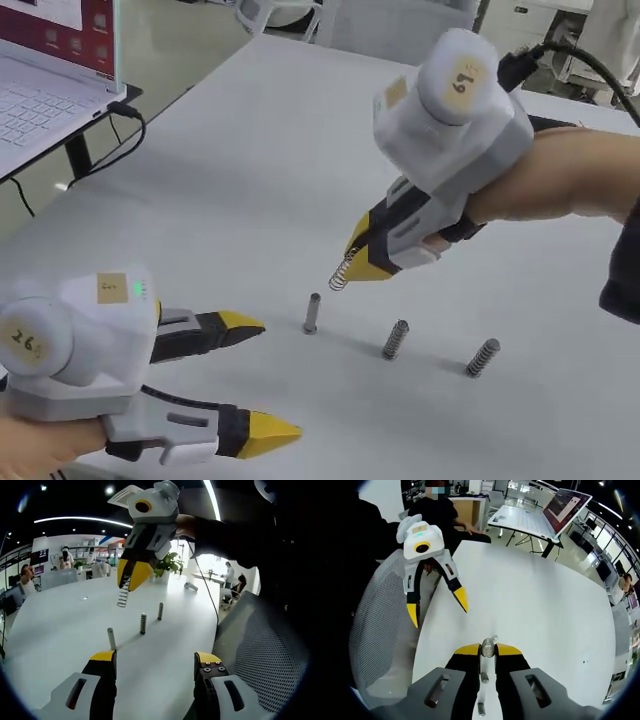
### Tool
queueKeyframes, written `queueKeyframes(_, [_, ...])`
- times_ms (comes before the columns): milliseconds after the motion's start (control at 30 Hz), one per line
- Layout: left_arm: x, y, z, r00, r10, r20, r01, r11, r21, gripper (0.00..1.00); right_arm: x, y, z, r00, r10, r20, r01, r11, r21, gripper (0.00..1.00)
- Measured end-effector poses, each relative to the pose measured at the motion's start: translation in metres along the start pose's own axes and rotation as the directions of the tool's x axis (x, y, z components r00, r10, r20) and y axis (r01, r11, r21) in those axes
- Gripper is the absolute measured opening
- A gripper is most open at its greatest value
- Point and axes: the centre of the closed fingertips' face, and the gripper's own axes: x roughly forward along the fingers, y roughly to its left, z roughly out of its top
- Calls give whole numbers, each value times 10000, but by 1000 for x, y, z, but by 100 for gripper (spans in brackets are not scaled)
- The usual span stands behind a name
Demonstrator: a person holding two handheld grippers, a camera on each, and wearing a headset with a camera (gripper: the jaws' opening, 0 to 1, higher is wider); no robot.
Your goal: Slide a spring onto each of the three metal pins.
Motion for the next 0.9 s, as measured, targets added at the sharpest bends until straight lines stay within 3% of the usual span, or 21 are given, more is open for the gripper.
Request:
queueKeyframes(300, [-1,0,0,10000,58,49,-58,10000,-37,57,18,-13,2,9989,288,-376,-292,9995,-97,8])
queueKeyframes(633, [-2,3,2,9998,146,165,-145,9998,-96,57,39,-16,-6,9936,591,-967,-609,9980,-162,8])
queueKeyframes(900, [-1,1,3,9997,180,183,-178,9998,-124,56,45,-15,-8,9913,783,-1054,-795,9968,-68,8])
